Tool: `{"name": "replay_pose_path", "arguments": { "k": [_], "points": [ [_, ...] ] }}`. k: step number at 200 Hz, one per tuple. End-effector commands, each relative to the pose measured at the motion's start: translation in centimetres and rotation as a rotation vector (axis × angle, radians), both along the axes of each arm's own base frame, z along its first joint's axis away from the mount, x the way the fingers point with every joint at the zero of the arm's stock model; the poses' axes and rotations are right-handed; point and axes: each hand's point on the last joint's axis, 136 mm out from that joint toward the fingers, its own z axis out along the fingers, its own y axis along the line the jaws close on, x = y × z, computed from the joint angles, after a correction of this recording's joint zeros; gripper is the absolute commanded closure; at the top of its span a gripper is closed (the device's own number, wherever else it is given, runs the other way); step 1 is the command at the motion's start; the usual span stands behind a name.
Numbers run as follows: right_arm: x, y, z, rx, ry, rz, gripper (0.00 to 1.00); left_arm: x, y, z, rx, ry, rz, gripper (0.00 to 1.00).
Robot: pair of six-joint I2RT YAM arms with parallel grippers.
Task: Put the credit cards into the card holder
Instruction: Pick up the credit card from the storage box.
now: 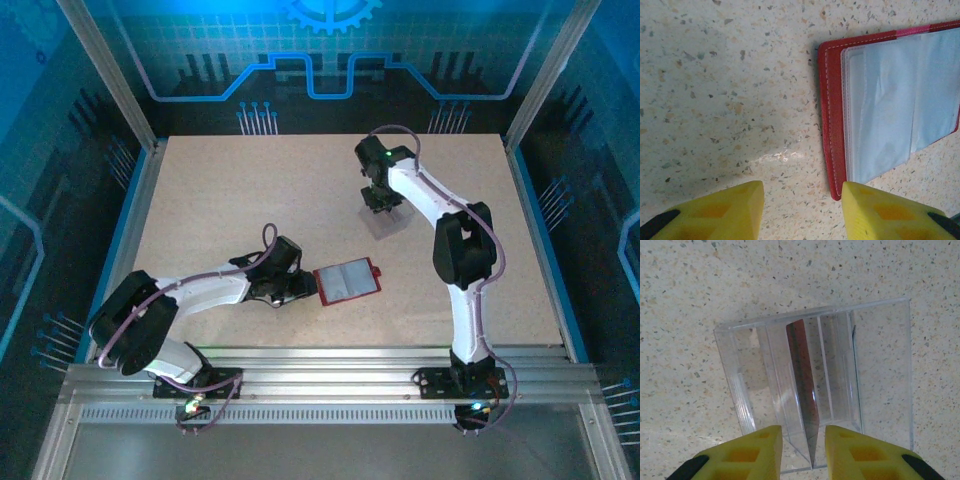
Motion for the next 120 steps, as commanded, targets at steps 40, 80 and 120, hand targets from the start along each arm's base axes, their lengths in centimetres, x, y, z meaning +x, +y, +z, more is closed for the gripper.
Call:
{"name": "replay_pose_path", "arguments": {
  "k": [40, 80, 120],
  "points": [
    [0.5, 0.4, -1.0, 0.033, 0.050, 0.018, 0.71, -0.2, -0.3, -0.4, -0.010, 0.014, -0.014, 0.54],
    [0.4, 0.1, -2.0, 0.027, 0.078, 0.016, 0.74, -0.3, -0.3, -0.7, -0.008, 0.022, -0.010, 0.55],
    [0.6, -0.1, -2.1, 0.025, 0.075, 0.007, 0.75, -0.3, -0.4, -0.8, -0.010, 0.025, -0.013, 0.55]
  ]
}}
